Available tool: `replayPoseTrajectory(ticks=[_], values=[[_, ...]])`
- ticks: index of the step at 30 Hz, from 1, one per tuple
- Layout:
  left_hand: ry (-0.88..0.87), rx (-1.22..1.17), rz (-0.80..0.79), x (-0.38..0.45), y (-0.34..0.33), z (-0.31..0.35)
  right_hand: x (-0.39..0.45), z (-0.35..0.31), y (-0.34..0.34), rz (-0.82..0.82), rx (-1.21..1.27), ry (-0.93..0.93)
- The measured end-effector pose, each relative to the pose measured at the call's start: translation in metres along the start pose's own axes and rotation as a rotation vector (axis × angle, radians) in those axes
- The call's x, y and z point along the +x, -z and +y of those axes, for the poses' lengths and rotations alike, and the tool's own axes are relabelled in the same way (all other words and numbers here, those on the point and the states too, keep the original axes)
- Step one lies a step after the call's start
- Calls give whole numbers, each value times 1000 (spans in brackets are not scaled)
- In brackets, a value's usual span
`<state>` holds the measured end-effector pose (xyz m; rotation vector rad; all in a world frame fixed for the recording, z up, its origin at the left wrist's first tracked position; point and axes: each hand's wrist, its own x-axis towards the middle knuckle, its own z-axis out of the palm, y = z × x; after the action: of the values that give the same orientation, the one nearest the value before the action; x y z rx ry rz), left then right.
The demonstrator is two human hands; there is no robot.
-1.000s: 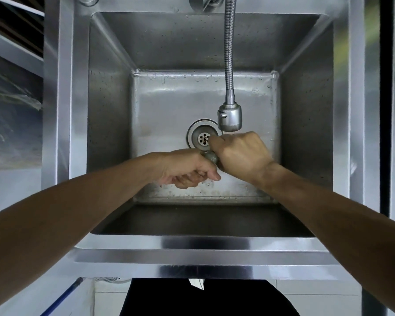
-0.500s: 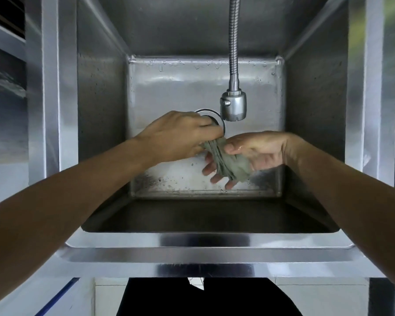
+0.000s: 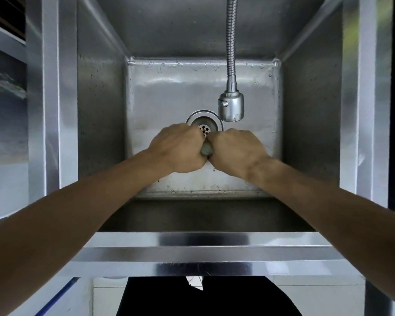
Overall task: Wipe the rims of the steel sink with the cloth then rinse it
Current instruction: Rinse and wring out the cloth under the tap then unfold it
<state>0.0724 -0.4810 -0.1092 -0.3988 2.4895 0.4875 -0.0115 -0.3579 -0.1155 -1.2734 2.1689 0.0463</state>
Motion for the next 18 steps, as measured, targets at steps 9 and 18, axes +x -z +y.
replayPoseTrajectory(ticks=[9,18], values=[[236,-1052,-570,1,-14,-3,20,24,-29,430,-131,398],[350,-1461,-739,-13,-27,6,28,32,-29,557,-187,574]])
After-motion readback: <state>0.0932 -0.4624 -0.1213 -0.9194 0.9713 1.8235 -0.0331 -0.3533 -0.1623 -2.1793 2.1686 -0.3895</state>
